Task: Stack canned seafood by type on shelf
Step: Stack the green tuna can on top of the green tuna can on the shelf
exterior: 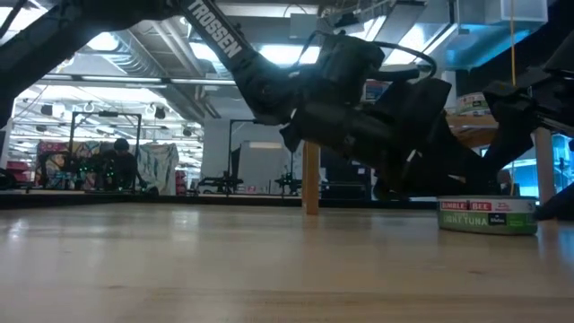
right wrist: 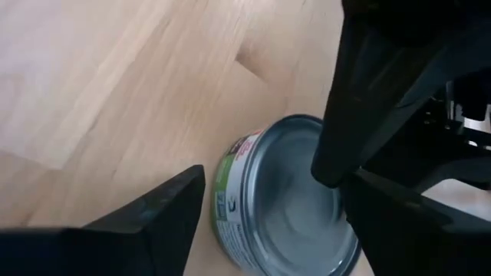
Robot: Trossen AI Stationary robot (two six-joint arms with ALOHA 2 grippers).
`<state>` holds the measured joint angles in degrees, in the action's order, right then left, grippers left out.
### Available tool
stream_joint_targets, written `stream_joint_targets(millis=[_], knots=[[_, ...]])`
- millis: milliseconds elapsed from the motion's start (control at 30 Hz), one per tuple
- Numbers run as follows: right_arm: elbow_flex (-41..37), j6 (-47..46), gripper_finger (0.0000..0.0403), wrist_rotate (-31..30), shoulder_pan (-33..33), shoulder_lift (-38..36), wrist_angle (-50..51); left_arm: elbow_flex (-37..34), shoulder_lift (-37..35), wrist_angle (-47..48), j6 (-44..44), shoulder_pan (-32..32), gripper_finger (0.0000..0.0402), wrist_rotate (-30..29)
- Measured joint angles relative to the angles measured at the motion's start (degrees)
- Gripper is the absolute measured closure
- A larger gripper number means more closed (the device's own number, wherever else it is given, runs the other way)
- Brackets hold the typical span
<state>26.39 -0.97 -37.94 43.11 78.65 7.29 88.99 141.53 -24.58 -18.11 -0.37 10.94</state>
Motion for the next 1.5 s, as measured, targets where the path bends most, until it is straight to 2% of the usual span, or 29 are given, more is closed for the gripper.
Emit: stream_joint_targets(millis=[267, 400, 600, 767, 933, 1100, 1233, 1500], knots=[[1.8, -0.7, 0.0107, 0.0, 0.0, 0.0, 0.9, -0.4, -1.2, -1.5, 7.2, -2.5, 0.0164, -1.9], [6.9, -4.8, 0.0107, 0.7, 0.0, 0.0, 7.6, -0.8, -3.9, 1.5, 11.4, -4.4, 0.0164, -2.2], [14.3, -14.8, 0.0107, 6.2, 0.0, 0.0, 22.2, -1.0, -7.1, 6.5, 17.4, -7.6, 0.0164, -8.2], [15.1, -18.1, 0.0107, 7.0, 0.0, 0.0, 24.3, -0.9, -7.6, 4.2, 21.1, -8.8, 0.0164, -13.6], [15.1, -18.9, 0.0107, 7.6, 0.0, 0.0, 22.4, -0.7, -7.5, 1.4, 21.9, -8.2, 0.0164, -13.9], [15.1, -20.2, 0.0107, 7.6, 0.0, 0.0, 19.0, -0.7, -4.8, 1.5, 20.7, -7.6, 0.0164, -10.9], [15.0, -20.3, 0.0107, 8.5, 0.0, 0.1, 18.8, -0.3, -3.3, 1.4, 19.1, -7.2, 0.0164, -11.1], [15.0, -15.7, 0.0107, 7.6, 1.6, 5.5, 18.7, -0.2, -2.3, 4.6, 13.9, -5.2, 0.0164, -11.2]])
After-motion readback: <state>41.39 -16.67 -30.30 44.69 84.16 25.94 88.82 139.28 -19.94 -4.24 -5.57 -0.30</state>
